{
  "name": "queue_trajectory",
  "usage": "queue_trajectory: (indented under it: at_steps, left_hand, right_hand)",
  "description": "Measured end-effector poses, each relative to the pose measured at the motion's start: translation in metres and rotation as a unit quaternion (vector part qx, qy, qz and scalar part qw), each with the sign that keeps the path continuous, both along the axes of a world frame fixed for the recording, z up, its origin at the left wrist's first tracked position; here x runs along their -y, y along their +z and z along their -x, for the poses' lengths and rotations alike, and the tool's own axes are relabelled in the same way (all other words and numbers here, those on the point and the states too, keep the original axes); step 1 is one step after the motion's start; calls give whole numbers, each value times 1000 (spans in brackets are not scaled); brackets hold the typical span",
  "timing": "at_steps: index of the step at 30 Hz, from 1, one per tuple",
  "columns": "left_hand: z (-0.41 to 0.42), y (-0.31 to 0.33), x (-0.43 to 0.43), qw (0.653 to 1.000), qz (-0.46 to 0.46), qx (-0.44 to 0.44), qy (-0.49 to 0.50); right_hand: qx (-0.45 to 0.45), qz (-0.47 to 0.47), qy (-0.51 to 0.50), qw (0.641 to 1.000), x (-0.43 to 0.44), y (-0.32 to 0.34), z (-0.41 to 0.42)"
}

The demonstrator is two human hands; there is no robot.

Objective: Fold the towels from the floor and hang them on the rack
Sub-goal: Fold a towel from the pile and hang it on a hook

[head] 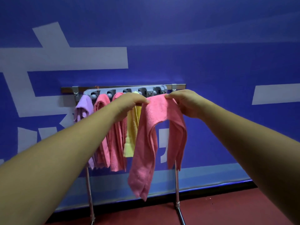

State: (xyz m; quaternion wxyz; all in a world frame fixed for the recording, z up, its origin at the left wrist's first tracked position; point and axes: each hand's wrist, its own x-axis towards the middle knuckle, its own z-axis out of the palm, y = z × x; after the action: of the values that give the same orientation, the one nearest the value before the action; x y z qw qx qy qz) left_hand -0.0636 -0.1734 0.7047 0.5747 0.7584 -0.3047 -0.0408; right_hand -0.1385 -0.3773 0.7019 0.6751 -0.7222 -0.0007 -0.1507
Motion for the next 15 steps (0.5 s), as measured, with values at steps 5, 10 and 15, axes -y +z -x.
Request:
queue_trajectory:
  at_steps: [5, 10, 15]
  left_hand:
    - [-45, 28, 20, 993, -80, 84, 25]
    - [-103, 40, 35, 971, -164, 163, 70]
    - [-147, 32, 53, 937, -254, 217, 102]
  right_hand:
    - [30, 137, -59, 988, 23, 20, -48]
    - [33, 214, -116, 969, 41, 29, -101]
    - [-9, 302, -141, 943, 51, 25, -149]
